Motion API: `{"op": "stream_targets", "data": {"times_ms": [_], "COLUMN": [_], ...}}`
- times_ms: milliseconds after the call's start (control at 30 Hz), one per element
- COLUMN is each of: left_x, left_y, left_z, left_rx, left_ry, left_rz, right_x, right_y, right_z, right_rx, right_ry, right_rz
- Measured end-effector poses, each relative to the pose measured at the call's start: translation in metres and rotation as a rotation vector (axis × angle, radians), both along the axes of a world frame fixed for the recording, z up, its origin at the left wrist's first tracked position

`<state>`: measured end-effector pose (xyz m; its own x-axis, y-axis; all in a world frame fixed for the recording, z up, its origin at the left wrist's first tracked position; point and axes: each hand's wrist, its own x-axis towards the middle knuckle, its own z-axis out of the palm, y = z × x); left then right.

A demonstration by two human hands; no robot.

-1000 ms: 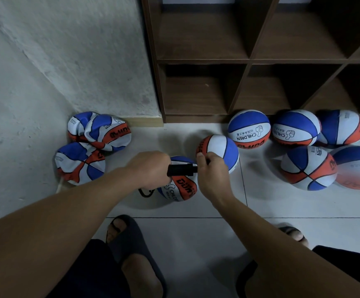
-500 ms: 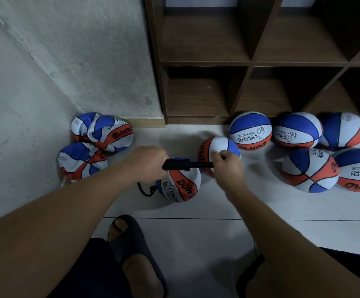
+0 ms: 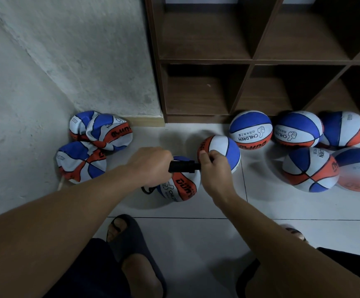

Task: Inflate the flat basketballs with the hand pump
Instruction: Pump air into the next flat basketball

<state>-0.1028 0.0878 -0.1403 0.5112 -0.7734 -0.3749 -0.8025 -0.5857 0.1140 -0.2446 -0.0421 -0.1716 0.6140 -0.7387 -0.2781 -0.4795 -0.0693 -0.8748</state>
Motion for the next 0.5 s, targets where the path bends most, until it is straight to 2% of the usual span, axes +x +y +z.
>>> {"op": "stream_targets", "data": {"times_ms": [400, 500], "left_x": [0.007, 0.021], "left_y": [0.006, 0.013], "left_z": [-0.008, -0.011], "left_rx": [-0.023, -0.010], "left_ry": [0.073, 0.070], "left_rz": [-0.063, -0.045], "right_x": [0.001, -0.005], "right_y": [-0.001, -0.019], "right_z": [-0.015, -0.015], "right_rx": [0.175, 0.215], "right_ry": [0.033, 0.079], "right_rz": [0.028, -0.030]}}
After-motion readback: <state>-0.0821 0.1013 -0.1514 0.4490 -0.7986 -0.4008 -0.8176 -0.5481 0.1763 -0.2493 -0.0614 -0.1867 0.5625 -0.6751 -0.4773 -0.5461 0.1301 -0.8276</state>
